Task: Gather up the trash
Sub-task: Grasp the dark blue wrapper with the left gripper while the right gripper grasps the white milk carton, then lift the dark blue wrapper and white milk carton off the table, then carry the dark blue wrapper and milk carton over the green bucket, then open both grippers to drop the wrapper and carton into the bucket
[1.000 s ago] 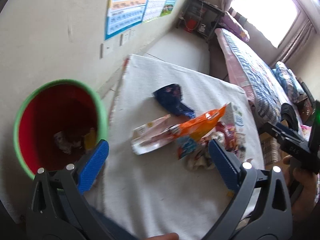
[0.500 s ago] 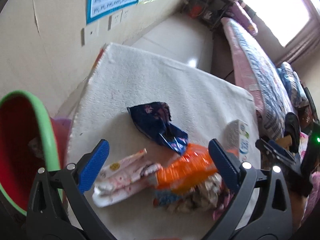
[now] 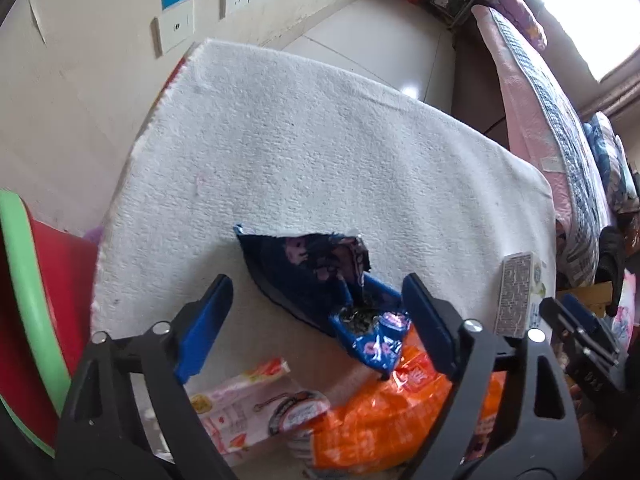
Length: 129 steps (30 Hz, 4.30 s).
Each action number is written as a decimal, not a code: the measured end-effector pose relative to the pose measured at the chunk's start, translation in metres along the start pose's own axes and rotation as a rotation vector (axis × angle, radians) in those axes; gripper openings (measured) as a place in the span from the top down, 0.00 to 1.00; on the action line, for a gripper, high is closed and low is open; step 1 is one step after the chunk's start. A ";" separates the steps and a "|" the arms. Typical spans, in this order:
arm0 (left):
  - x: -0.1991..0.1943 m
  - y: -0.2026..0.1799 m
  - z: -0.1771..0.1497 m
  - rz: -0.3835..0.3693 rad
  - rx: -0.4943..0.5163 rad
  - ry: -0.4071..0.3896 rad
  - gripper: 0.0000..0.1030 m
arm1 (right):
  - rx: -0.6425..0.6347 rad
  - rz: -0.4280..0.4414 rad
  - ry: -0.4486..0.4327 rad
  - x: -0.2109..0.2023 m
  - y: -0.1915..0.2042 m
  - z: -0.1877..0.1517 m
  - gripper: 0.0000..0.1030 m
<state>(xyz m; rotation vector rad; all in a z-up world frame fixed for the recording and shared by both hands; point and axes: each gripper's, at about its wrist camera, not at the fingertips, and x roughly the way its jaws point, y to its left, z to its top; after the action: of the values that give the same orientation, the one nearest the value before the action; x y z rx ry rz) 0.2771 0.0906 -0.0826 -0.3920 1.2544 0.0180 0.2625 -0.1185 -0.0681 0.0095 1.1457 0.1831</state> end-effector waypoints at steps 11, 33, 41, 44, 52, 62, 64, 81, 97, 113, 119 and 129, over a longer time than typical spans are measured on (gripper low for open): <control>0.006 -0.003 0.000 -0.021 0.016 -0.002 0.49 | 0.000 -0.001 0.112 0.037 -0.004 -0.002 0.47; -0.047 -0.009 -0.009 -0.056 0.060 -0.147 0.86 | -0.022 -0.003 -0.133 -0.041 -0.009 0.004 0.48; -0.093 0.000 -0.029 -0.054 0.086 -0.220 0.86 | -0.044 0.034 -0.193 -0.077 0.003 -0.008 0.48; -0.108 0.001 -0.039 -0.052 0.112 -0.239 0.86 | -0.051 0.056 -0.204 -0.088 0.010 -0.018 0.48; -0.141 -0.004 -0.065 -0.037 0.184 -0.282 0.86 | -0.083 0.098 -0.242 -0.116 0.033 -0.041 0.48; -0.165 0.022 -0.097 -0.027 0.166 -0.306 0.85 | -0.146 0.165 -0.276 -0.127 0.071 -0.060 0.48; -0.169 0.031 -0.102 -0.022 0.143 -0.314 0.85 | -0.167 0.176 -0.276 -0.128 0.083 -0.062 0.48; -0.207 0.131 -0.121 0.105 -0.005 -0.381 0.85 | -0.345 0.315 -0.258 -0.123 0.203 -0.062 0.48; -0.222 0.209 -0.137 0.168 -0.125 -0.397 0.85 | -0.512 0.426 -0.230 -0.101 0.328 -0.060 0.48; -0.231 0.245 -0.148 0.165 -0.162 -0.406 0.85 | -0.590 0.451 -0.187 -0.082 0.396 -0.066 0.47; -0.235 0.248 -0.148 0.138 -0.168 -0.417 0.44 | -0.611 0.437 -0.169 -0.074 0.399 -0.066 0.23; -0.237 0.250 -0.155 0.144 -0.206 -0.440 0.05 | -0.590 0.386 -0.184 -0.074 0.375 -0.073 0.11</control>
<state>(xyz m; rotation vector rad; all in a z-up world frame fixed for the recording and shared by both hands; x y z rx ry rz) 0.0022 0.3249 0.0283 -0.4460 0.8436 0.3413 0.1141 0.2337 0.0064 -0.2715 0.8636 0.8418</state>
